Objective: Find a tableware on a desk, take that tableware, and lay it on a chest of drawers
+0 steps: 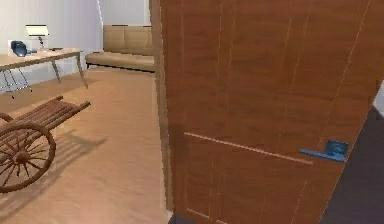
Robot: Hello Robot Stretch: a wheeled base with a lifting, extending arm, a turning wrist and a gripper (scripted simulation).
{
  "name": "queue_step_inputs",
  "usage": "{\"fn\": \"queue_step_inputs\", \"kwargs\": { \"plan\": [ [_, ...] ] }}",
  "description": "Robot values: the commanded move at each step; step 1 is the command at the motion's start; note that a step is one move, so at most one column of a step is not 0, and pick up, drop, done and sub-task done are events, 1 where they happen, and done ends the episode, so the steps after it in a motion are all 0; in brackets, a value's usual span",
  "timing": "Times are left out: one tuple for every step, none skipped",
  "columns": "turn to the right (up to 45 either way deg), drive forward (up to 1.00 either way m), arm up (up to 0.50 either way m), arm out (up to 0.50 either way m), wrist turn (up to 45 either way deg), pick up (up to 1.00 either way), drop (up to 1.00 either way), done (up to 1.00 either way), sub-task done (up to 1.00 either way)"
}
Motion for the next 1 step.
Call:
{"fn": "queue_step_inputs", "kwargs": {
  "plan": [
    [0.0, 0.30, 0.00, 0.00, 0.0, 0.00, 0.00, 0.00, 0.00]
  ]
}}
